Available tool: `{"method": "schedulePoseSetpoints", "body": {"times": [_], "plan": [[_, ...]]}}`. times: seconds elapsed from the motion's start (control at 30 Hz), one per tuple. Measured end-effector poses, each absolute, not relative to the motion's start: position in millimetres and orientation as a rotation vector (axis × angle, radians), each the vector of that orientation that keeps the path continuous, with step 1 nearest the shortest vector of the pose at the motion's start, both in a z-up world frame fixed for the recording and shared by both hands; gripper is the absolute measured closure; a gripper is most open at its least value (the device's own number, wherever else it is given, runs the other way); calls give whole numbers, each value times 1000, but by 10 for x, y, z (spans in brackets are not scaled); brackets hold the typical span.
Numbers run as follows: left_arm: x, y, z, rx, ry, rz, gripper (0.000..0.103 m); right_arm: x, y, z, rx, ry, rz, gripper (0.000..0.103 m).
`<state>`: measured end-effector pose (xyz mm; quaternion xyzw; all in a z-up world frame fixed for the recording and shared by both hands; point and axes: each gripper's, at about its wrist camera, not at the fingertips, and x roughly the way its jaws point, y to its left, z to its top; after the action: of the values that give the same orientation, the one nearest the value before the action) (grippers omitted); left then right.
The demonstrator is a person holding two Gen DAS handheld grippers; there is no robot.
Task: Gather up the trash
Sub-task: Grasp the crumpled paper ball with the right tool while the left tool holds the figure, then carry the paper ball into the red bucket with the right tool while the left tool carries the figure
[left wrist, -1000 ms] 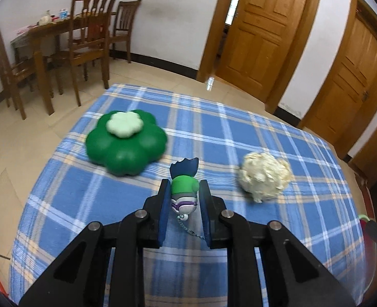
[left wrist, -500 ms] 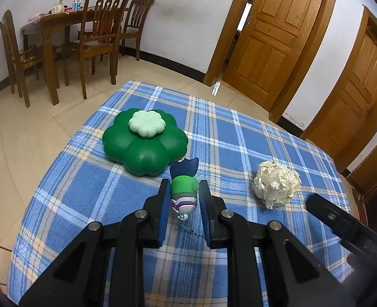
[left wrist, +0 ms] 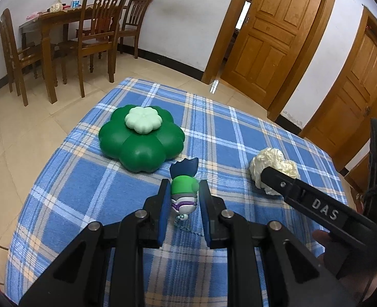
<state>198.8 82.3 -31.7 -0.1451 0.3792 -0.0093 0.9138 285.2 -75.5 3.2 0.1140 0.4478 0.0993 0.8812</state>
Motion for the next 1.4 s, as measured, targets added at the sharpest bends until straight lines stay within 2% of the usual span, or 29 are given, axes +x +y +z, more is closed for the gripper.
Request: {"method": "schedulePoseSetpoints", "body": {"times": [0.03, 0.23, 0.6, 0.9, 1.4], "plan": [[1991, 813, -322, -299, 783, -20, 82, 2859, -752, 24, 233, 938, 214, 47], [2008, 771, -337, -302, 791, -26, 82, 2802, -786, 56, 232, 926, 236, 54], [1995, 670, -337, -284, 785, -33, 81, 2332, -1187, 377, 249, 848, 216, 54], [1920, 527, -283, -305, 782, -110, 81, 1765, -1876, 551, 313, 800, 90, 54], [1679, -92, 5, -213, 772, -244, 81, 873, -3049, 436, 423, 761, -232, 53]]}}
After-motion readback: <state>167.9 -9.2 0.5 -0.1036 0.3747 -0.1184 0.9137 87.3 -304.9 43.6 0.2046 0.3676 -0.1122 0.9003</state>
